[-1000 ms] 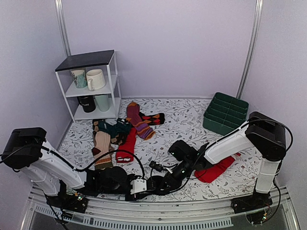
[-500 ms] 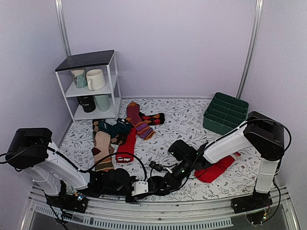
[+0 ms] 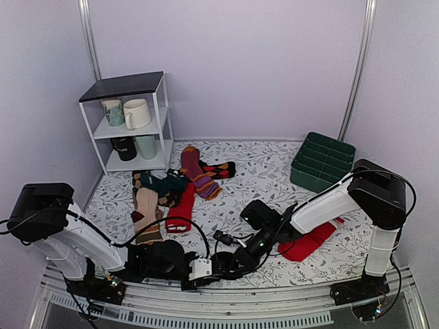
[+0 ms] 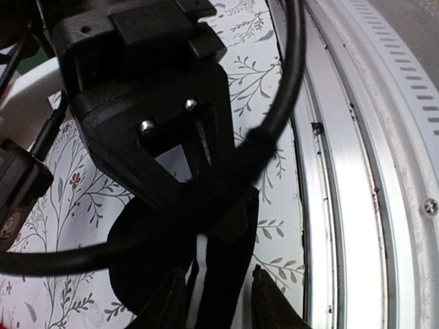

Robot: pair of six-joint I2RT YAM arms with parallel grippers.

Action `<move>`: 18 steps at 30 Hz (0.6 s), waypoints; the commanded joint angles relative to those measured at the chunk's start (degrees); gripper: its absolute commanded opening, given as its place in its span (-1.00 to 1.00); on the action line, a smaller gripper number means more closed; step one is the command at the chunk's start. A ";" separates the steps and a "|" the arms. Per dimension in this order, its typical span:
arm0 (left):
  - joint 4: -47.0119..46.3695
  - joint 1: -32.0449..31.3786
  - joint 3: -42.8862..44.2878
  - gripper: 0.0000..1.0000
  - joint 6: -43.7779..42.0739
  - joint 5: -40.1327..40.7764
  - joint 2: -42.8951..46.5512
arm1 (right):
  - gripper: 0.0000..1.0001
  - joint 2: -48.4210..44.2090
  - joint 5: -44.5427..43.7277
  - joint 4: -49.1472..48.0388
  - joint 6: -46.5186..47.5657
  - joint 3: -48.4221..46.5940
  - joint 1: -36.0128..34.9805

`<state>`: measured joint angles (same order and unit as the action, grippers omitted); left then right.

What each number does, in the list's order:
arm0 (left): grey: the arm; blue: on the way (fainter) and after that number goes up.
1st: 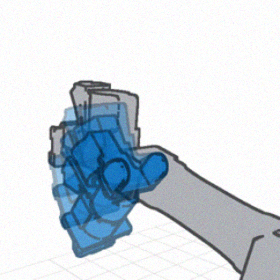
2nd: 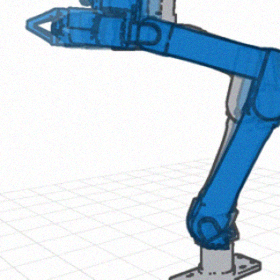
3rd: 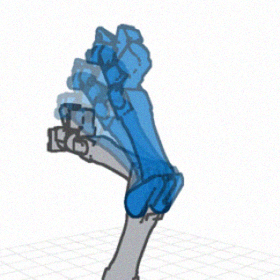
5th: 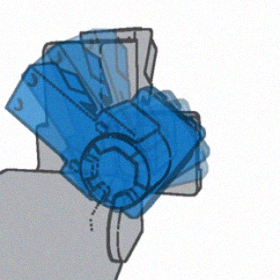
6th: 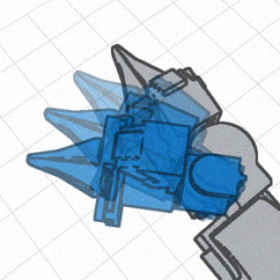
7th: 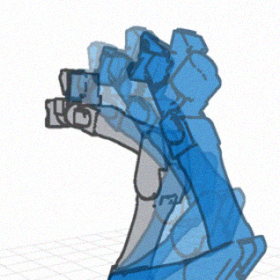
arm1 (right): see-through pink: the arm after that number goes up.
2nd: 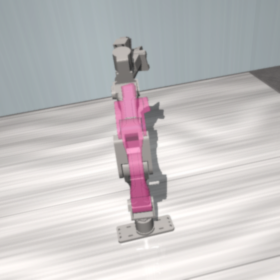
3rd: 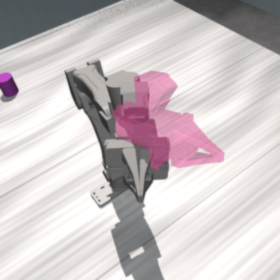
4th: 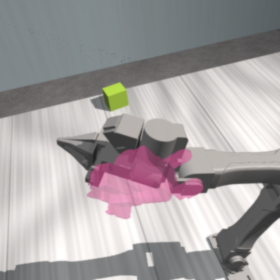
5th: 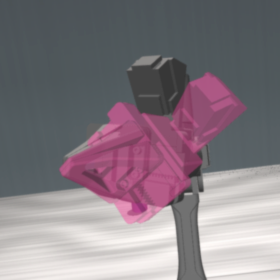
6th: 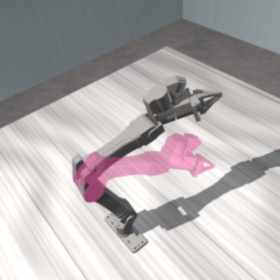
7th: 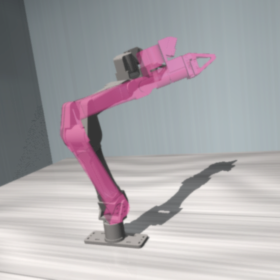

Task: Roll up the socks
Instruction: Roll the sock at the center of the board.

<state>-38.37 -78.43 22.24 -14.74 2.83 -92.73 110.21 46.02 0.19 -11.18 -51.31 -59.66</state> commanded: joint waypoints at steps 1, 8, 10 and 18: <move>-1.54 -0.90 -0.12 -0.23 1.50 -1.17 -1.85 | -0.71 4.81 -5.68 9.70 -0.57 3.14 -0.81; -1.71 -0.86 -0.12 -0.27 1.19 -1.01 -2.69 | -0.71 4.92 -5.68 9.66 -0.68 3.08 -0.80; -1.45 -0.89 0.08 -0.44 1.29 -1.22 -2.75 | -0.71 4.92 -5.64 9.57 -0.76 3.17 -0.81; 2.35 -0.83 1.22 -1.00 2.89 -1.71 -3.47 | -0.65 3.95 -6.05 7.29 -1.32 3.76 -0.79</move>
<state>-39.66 -78.61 22.37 -13.26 2.20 -94.89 110.32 46.48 0.12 -11.84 -51.29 -59.59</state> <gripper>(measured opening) 0.017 0.158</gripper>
